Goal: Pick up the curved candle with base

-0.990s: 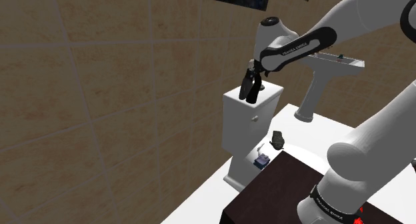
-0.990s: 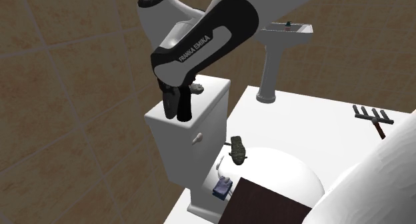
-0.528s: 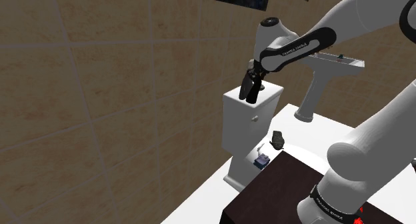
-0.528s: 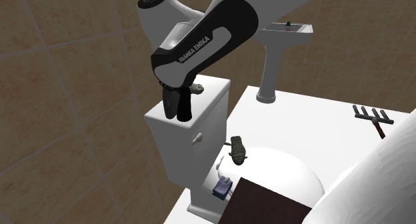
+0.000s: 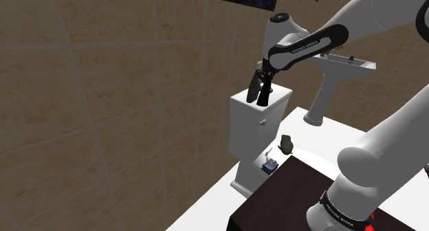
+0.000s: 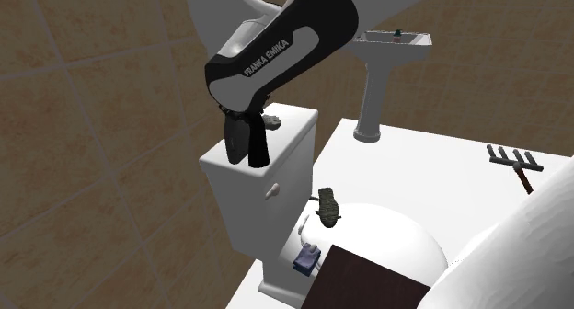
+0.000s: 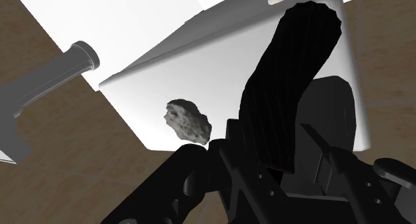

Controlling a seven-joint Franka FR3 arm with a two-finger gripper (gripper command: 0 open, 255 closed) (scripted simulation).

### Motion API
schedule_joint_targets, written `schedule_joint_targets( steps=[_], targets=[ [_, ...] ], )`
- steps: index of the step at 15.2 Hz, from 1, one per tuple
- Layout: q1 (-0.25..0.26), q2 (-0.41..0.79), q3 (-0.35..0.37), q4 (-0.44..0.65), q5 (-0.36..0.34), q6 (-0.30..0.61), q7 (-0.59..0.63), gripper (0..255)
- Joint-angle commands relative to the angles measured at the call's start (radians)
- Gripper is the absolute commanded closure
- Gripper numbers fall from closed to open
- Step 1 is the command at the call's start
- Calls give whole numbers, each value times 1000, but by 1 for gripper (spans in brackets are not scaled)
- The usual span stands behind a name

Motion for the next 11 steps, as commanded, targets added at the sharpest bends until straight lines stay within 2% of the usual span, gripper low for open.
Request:
schedule_joint_targets(
  steps=[1, 11],
  targets=[
    [4, -10, 0, 14, 13, -21, -15, 255],
    [18, -44, -1, 107, 72, -136, -93, 255]
  ],
)
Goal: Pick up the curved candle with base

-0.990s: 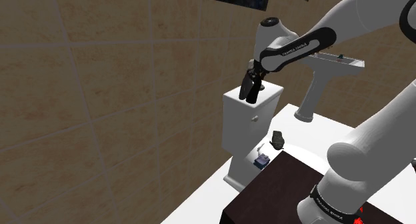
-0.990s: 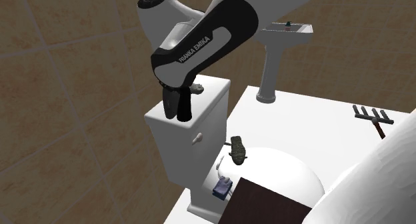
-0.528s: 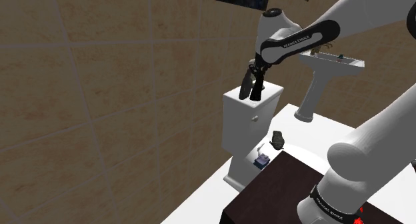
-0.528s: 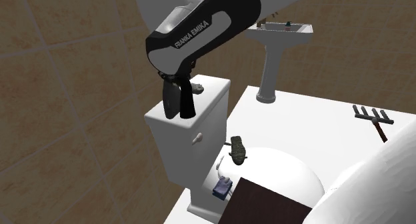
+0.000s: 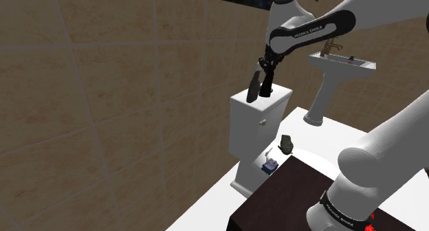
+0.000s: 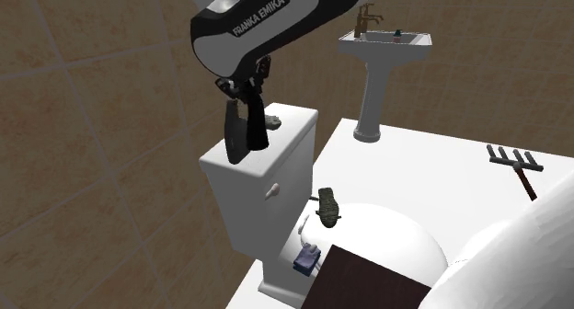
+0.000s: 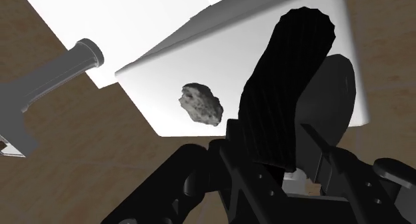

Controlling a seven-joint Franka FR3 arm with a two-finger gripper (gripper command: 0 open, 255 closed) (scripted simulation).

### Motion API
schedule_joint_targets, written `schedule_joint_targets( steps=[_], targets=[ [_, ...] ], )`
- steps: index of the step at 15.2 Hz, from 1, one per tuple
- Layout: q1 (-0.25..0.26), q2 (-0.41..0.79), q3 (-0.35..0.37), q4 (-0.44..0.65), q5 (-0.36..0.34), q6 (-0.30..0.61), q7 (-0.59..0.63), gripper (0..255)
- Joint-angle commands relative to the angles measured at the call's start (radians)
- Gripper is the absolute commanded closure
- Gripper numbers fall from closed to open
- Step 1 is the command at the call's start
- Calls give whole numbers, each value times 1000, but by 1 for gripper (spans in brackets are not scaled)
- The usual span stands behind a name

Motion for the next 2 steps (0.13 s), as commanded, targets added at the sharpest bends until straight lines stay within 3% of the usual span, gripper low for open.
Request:
schedule_joint_targets(
  steps=[1, 2],
  targets=[
    [2, -5, 0, 13, 7, -16, -9, 255],
    [2, -5, 0, 13, 7, -16, -9, 255]
  ],
)
